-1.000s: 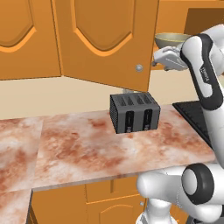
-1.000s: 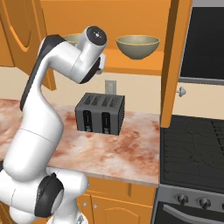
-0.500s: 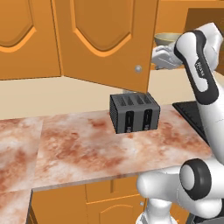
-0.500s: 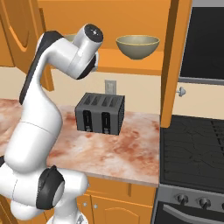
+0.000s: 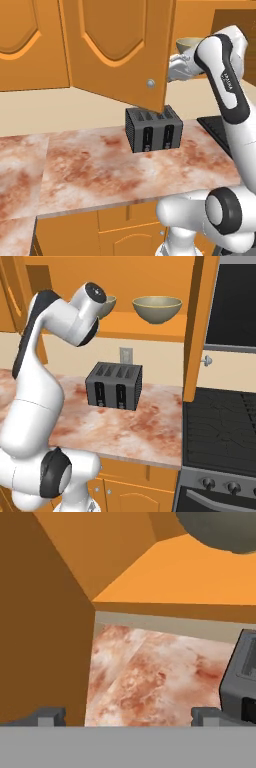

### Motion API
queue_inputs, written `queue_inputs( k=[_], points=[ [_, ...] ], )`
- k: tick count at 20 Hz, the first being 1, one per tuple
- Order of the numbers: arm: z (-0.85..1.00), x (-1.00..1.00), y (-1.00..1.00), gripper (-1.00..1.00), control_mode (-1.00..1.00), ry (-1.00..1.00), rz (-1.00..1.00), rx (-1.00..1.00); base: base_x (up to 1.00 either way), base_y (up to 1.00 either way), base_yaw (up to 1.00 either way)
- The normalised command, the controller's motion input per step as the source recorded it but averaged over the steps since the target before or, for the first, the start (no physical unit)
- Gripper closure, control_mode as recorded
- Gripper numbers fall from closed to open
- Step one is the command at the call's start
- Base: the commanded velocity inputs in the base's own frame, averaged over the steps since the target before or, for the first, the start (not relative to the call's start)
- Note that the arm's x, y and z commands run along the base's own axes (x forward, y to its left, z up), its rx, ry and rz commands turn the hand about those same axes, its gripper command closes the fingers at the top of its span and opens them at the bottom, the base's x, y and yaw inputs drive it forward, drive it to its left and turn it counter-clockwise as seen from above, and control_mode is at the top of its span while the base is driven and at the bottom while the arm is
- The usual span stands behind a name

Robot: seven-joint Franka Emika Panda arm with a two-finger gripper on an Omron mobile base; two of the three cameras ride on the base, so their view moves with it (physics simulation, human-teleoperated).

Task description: Move the bowls from the cabinet to the plates on the dining table.

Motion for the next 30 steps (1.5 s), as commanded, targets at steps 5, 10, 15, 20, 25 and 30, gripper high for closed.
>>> queue_inputs(
  k=[5, 10, 15, 20, 25, 30],
  points=[
    [0.0, -0.99, 0.61, -1.0, -1.0, -0.19, 0.05, 0.0, 0.0, 0.0, 0.0],
    [0.0, -0.59, 0.73, -1.0, -1.0, -0.14, 0.06, 0.0, 0.0, 0.0, 0.0],
    [0.0, -0.01, 0.7, -1.0, -1.0, -0.04, 0.11, -0.03, 0.0, 0.0, 0.0],
    [0.0, 0.15, 0.71, -1.0, -1.0, 0.0, 0.09, -0.03, 0.0, 0.0, 0.0],
    [-0.01, 0.25, 0.67, -1.0, -1.0, 0.0, 0.09, -0.01, 0.0, 0.0, 0.0],
    [-0.04, 0.3, 0.65, -1.0, -1.0, 0.0, 0.07, -0.03, 0.0, 0.0, 0.0]
  ],
)
